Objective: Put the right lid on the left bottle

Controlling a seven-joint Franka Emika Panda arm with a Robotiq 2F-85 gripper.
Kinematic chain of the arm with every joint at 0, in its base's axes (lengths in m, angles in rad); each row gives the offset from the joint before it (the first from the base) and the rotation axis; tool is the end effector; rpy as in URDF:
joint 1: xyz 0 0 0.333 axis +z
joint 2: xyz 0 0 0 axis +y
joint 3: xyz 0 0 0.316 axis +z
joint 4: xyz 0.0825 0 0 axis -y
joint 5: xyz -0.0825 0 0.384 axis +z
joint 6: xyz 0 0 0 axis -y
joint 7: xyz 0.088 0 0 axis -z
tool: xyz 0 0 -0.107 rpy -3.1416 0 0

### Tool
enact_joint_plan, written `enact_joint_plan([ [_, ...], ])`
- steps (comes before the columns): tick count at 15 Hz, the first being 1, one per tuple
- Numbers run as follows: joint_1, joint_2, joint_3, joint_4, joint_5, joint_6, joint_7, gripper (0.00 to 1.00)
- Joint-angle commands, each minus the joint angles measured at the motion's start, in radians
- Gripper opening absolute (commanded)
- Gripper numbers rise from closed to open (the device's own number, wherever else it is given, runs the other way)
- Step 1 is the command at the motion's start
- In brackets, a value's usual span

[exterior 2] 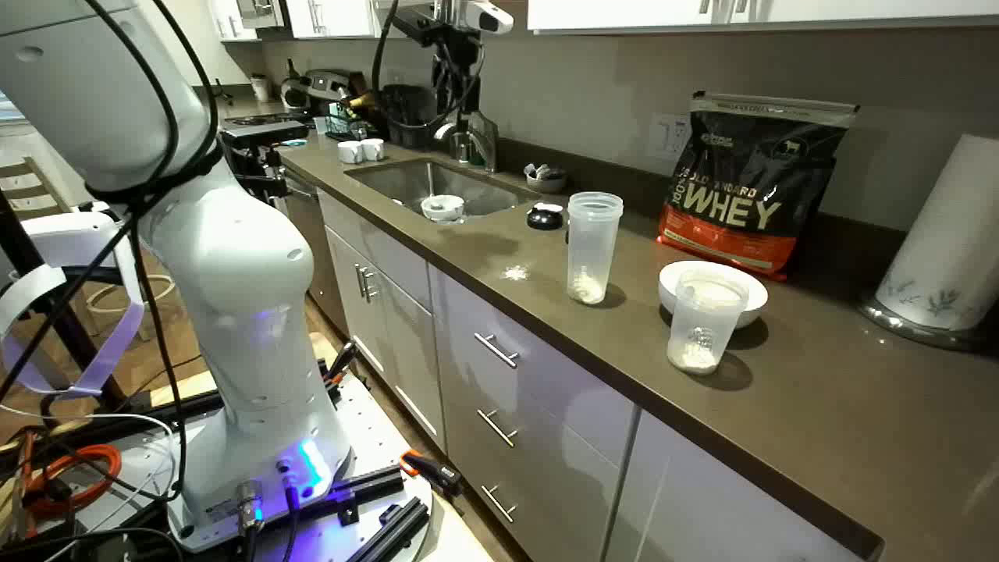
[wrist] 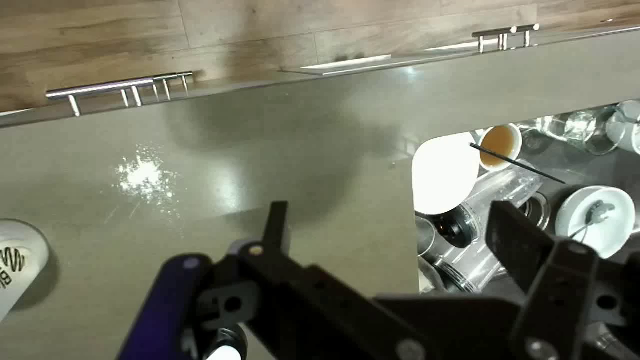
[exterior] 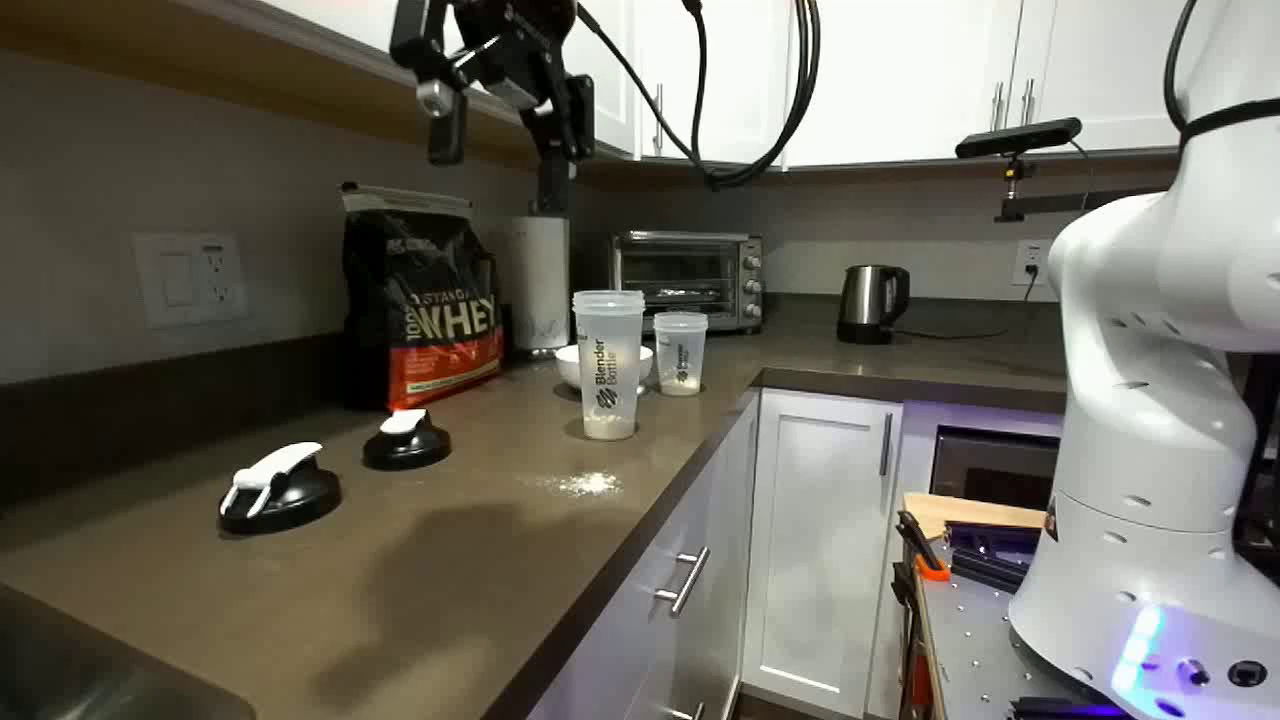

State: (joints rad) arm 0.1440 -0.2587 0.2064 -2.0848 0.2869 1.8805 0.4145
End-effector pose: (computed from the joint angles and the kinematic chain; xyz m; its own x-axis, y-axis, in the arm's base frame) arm 0.4476 0.1943 0.5394 0.9882 -0.1440 -0.0517 -0.1519 -0.9635 -0.2206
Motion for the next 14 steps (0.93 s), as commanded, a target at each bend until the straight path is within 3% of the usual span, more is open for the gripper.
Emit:
enact_joint_plan([
  [1,0.000,0.001,0.000,0.003,-0.001,-0.003,0.001,1.00],
  [7,0.000,0.001,0.000,0.003,-0.001,-0.003,0.001,1.00],
  [14,0.015,0.100,0.069,-0.015,-0.036,0.132,0.167,1.00],
])
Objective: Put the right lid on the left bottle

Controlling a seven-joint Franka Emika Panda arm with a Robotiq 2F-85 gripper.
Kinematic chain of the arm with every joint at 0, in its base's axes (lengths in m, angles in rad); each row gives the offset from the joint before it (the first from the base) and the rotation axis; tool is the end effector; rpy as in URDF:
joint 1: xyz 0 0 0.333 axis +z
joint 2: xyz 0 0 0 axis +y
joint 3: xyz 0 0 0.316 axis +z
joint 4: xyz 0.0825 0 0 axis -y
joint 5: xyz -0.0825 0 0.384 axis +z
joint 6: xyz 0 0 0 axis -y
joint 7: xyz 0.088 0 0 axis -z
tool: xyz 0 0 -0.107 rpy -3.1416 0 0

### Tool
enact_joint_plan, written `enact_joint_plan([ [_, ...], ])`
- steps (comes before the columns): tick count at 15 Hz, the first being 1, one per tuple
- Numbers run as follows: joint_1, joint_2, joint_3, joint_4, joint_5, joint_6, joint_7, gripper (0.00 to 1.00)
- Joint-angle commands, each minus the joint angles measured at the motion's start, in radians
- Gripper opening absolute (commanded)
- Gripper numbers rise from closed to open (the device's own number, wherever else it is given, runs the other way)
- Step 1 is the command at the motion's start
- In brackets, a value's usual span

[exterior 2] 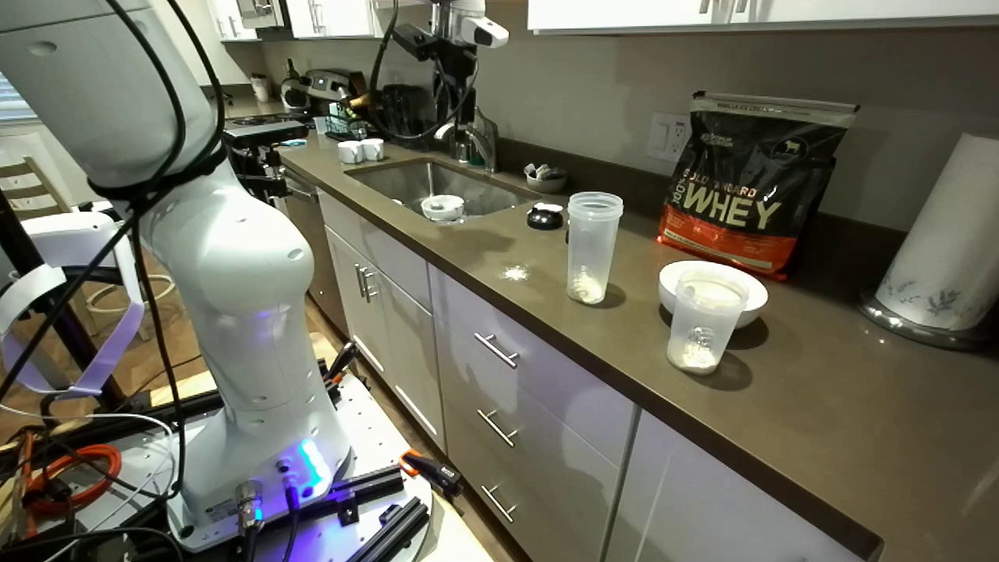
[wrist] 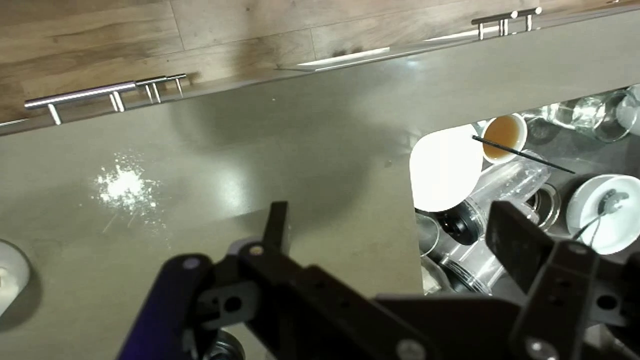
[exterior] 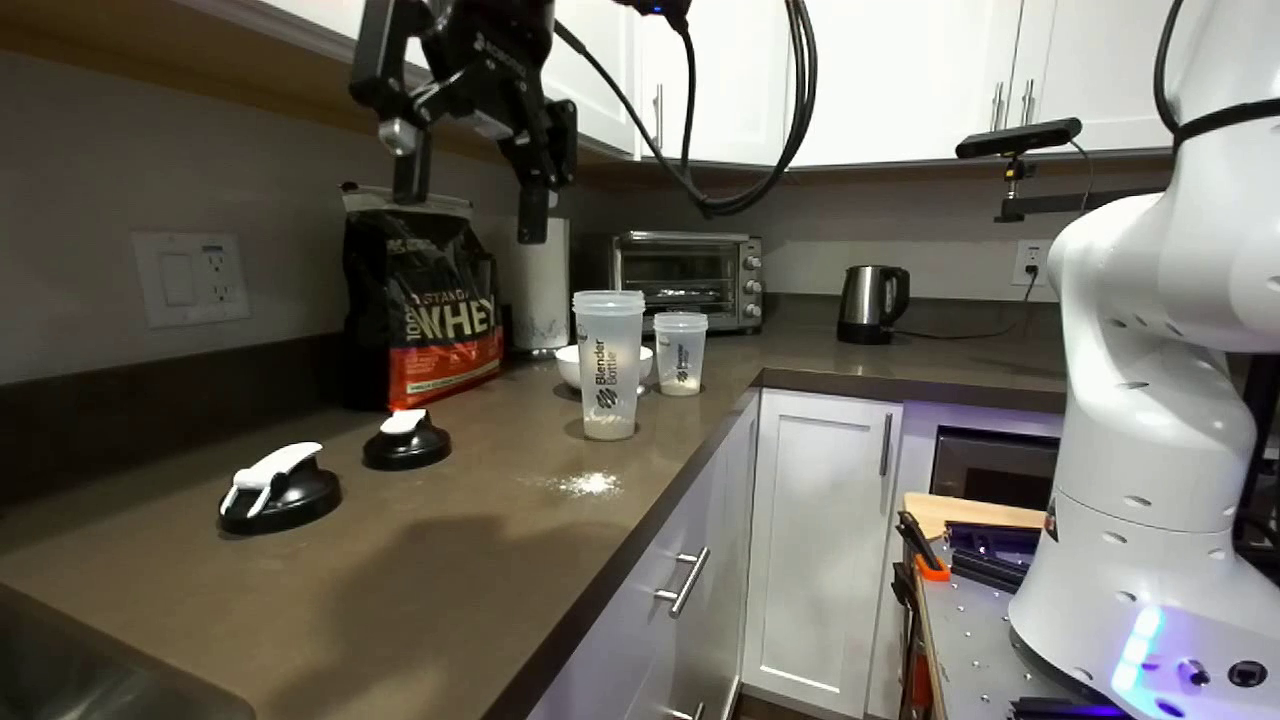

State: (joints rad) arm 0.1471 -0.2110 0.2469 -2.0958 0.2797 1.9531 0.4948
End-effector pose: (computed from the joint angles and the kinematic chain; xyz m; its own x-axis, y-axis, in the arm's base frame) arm 0.4542 0.2161 0.5165 0.9796 -0.1937 -0.0538 -0.2008 -0.9563 -0.2124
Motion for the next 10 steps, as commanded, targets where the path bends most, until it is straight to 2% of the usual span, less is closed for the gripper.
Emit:
enact_joint_plan([
  [1,0.017,0.069,0.039,-0.014,-0.041,0.088,0.115,1.00],
  [5,0.033,0.128,0.054,-0.047,-0.125,0.191,0.247,1.00],
  [10,0.047,0.211,0.036,-0.058,-0.241,0.286,0.396,1.00],
])
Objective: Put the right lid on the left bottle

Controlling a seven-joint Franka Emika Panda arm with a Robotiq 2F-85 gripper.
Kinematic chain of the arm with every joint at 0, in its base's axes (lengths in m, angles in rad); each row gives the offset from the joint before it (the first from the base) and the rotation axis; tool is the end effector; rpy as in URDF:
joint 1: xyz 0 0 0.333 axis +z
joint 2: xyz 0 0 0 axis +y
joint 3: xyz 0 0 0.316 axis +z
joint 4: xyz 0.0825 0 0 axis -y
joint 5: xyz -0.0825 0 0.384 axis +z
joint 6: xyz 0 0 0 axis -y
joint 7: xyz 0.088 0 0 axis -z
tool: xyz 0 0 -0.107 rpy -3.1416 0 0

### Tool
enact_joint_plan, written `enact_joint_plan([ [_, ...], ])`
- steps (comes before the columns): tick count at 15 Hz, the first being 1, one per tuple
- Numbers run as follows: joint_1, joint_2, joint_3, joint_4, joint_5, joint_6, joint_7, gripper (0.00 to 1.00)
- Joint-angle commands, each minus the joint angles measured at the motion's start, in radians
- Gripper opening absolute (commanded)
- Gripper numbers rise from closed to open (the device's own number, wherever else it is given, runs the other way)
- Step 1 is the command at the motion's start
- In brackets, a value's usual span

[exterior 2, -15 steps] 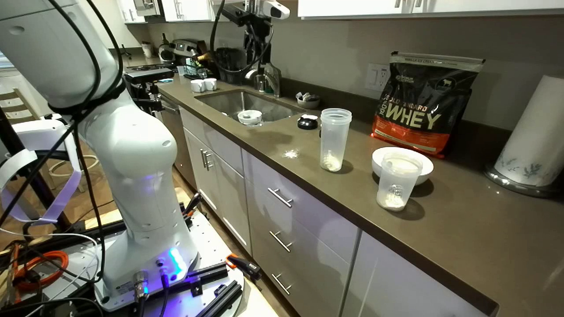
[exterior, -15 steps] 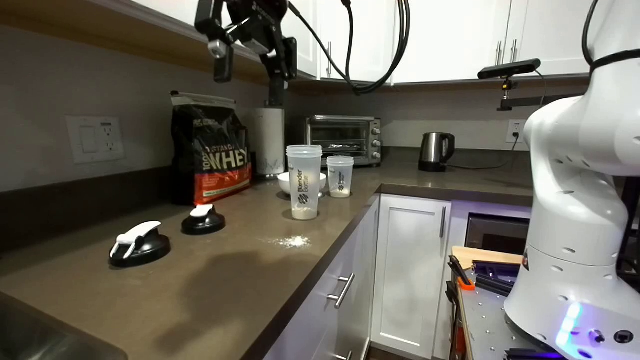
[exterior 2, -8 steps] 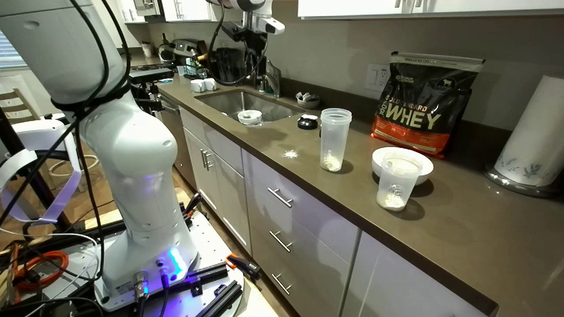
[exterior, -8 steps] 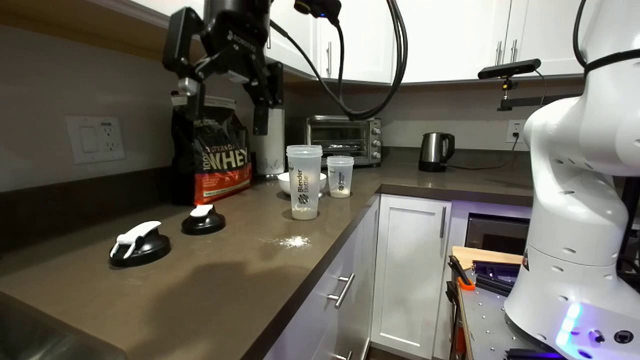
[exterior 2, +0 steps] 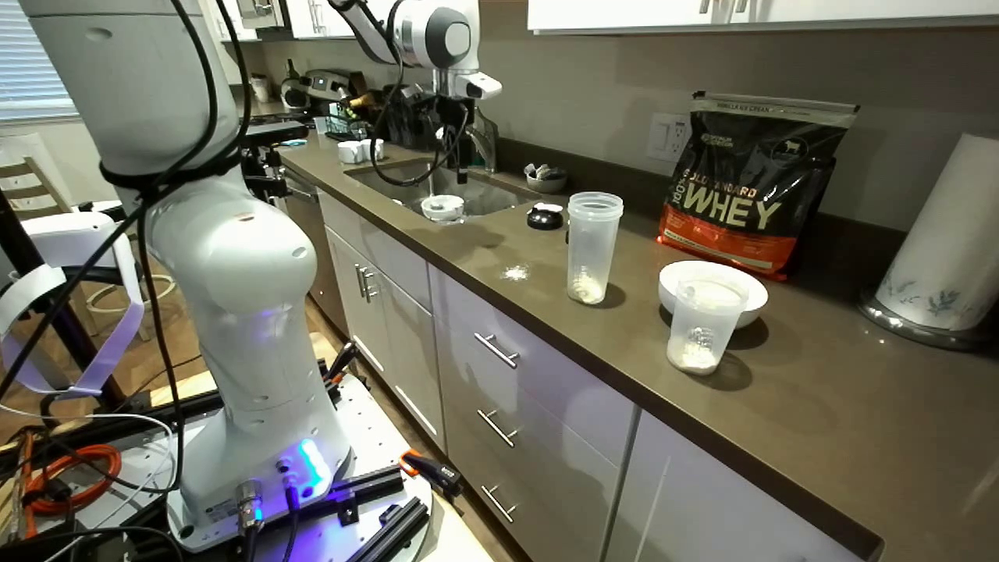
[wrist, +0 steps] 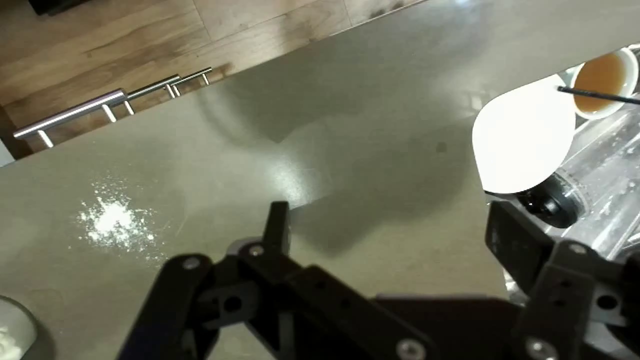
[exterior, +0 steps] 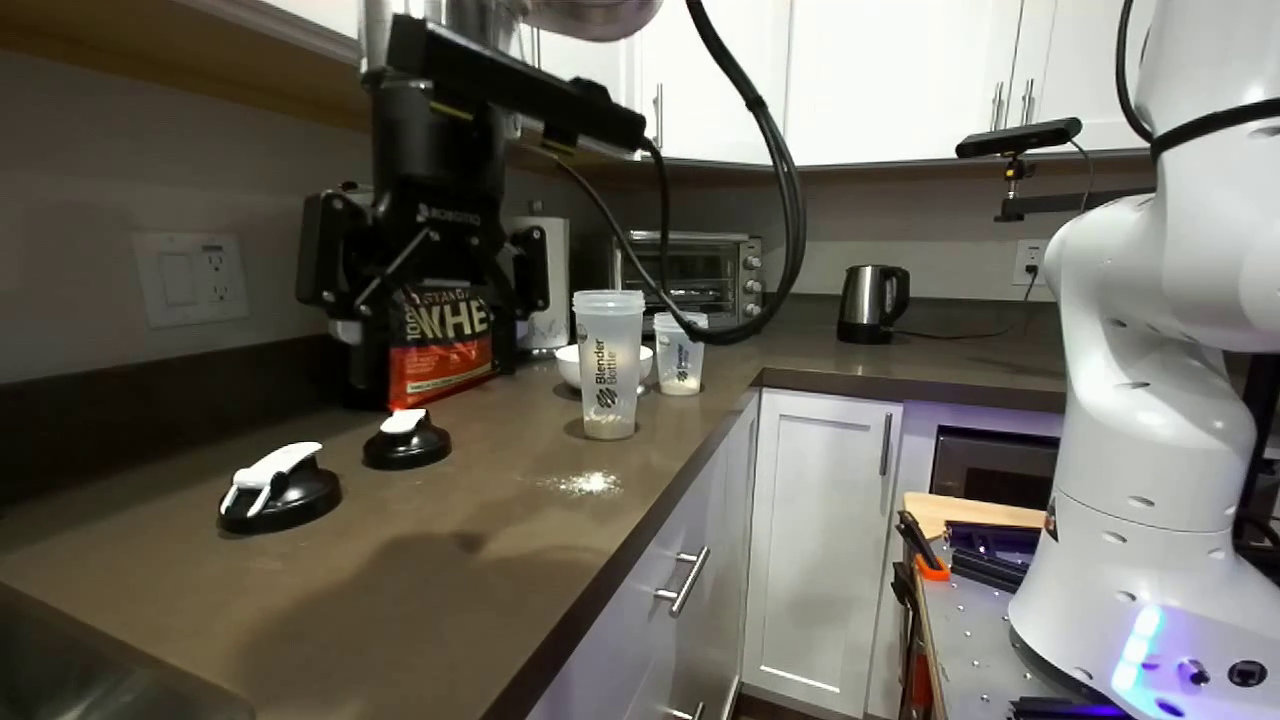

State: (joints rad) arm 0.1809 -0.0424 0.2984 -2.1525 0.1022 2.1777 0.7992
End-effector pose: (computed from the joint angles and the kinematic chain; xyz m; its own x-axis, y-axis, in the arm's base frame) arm 0.4735 0.2516 0.4241 0.9305 -0.3661 -0.0093 -0.3652 -0.9257 -0.0981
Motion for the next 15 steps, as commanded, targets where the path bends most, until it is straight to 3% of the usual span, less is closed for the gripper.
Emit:
enact_joint_plan([
  [1,0.013,0.060,-0.022,0.000,-0.087,0.086,0.120,1.00],
  [8,0.032,0.188,-0.099,0.053,-0.308,0.217,0.342,1.00],
  [15,0.071,0.334,-0.201,0.232,-0.433,0.197,0.475,1.00],
])
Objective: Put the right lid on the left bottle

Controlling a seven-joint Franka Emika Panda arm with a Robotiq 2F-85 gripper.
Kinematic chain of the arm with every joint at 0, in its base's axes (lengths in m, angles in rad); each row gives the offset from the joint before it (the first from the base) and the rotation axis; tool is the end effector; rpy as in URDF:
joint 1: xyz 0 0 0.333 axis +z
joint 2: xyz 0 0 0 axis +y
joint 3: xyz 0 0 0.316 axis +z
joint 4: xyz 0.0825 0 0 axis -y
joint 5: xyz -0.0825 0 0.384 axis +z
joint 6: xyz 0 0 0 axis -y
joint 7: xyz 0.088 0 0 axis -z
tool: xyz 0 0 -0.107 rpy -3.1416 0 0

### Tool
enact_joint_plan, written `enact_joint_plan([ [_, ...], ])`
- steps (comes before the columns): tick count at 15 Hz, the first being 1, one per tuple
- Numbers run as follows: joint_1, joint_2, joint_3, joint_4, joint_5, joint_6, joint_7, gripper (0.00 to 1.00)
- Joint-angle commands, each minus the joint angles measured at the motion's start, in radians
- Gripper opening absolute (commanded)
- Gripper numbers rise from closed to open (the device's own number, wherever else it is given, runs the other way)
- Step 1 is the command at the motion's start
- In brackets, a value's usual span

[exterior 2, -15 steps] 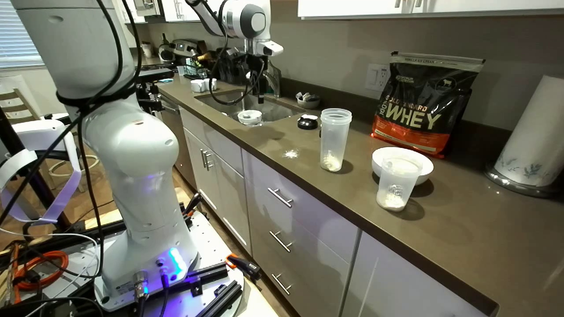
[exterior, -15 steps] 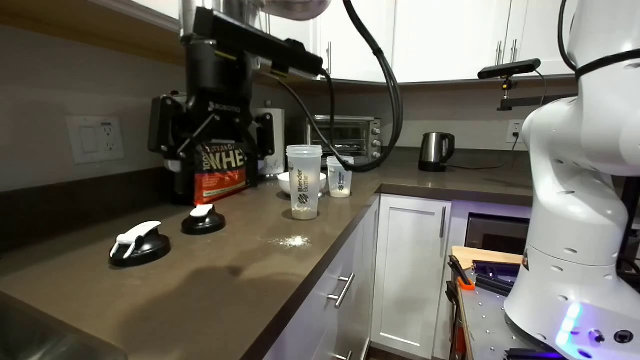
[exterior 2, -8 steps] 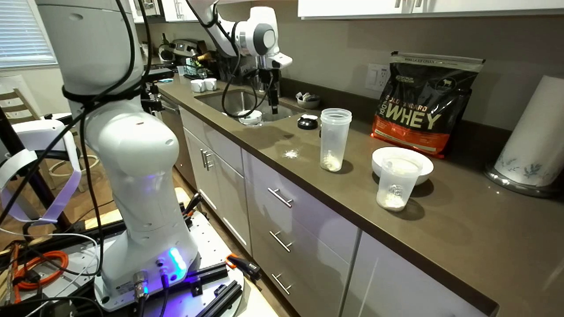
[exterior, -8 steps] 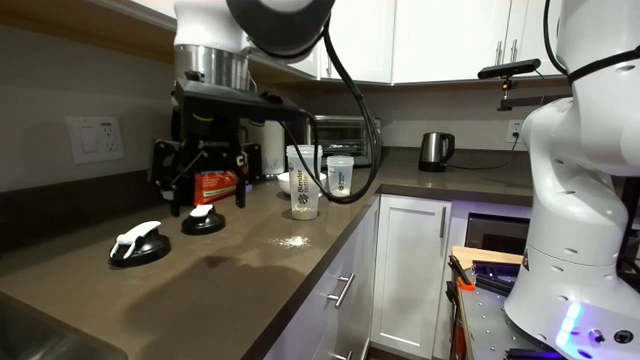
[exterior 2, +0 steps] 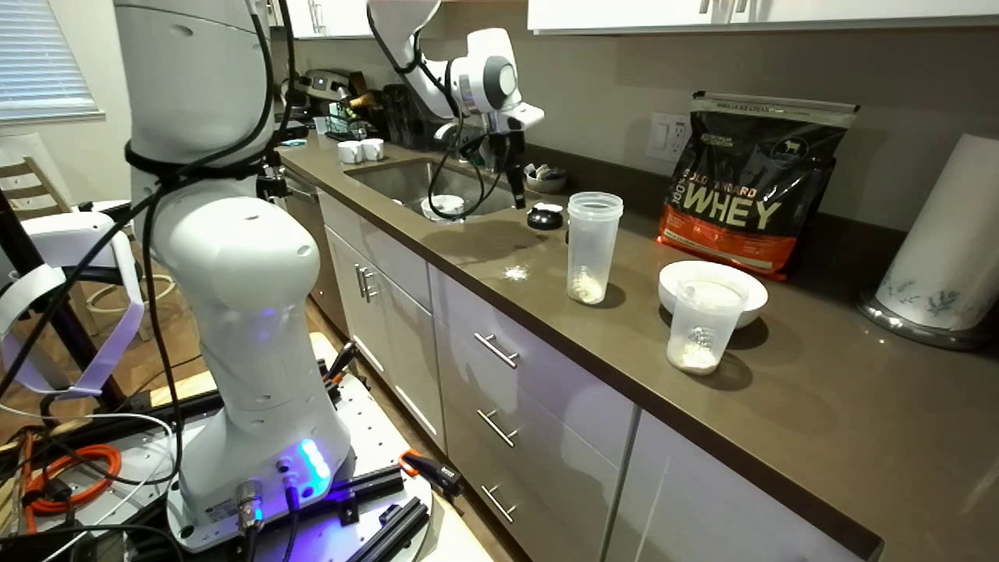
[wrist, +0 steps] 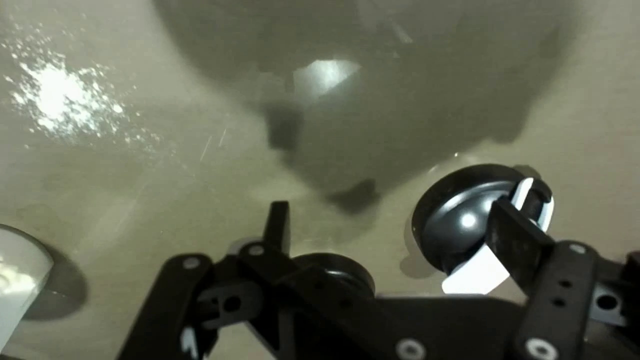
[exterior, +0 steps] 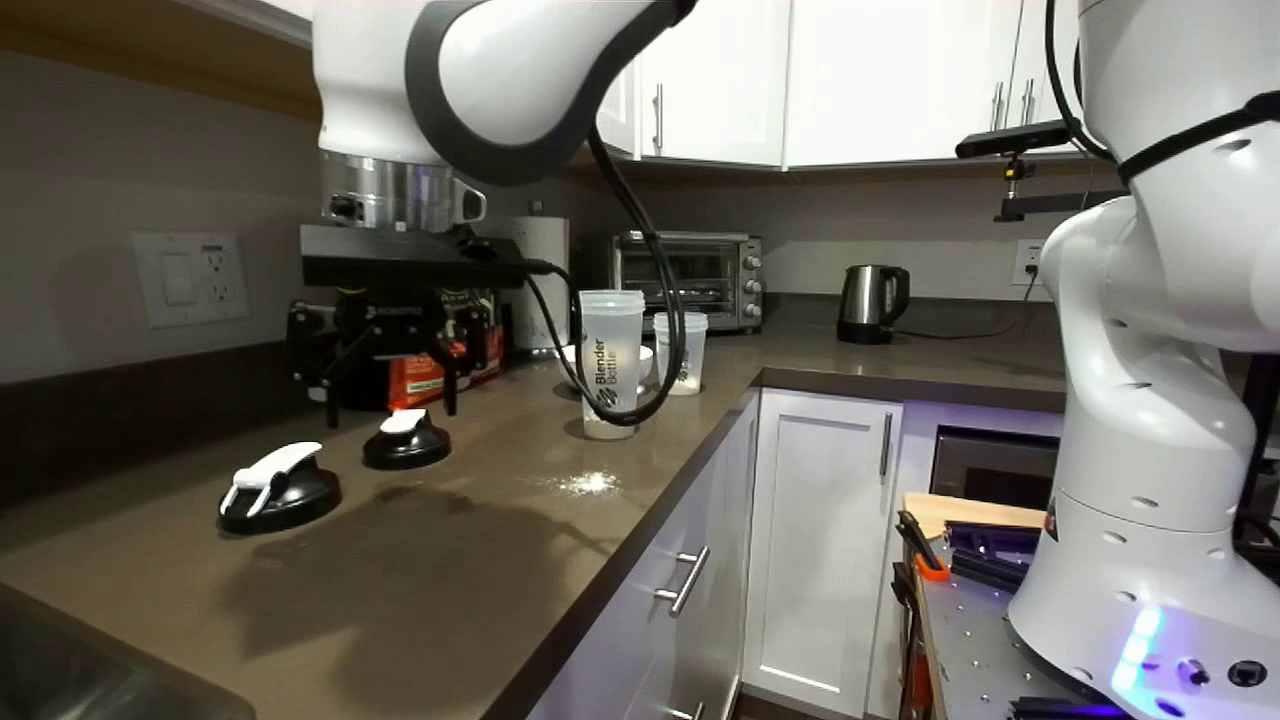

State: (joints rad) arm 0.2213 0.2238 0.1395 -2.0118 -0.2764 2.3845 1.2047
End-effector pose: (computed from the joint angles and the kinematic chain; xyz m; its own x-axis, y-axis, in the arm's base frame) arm 0.5696 0.2090 0.3596 0.7646 -0.6053 0.2213 -0.6089 -0.7910 -0.0595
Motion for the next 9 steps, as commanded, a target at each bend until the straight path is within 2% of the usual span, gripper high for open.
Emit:
enact_joint_plan([
  [1,0.038,0.084,-0.056,0.113,-0.065,-0.010,0.078,1.00],
  [5,0.063,0.137,-0.104,0.179,-0.099,-0.012,0.102,1.00],
  [9,0.084,0.166,-0.139,0.195,-0.114,-0.003,0.127,1.00],
])
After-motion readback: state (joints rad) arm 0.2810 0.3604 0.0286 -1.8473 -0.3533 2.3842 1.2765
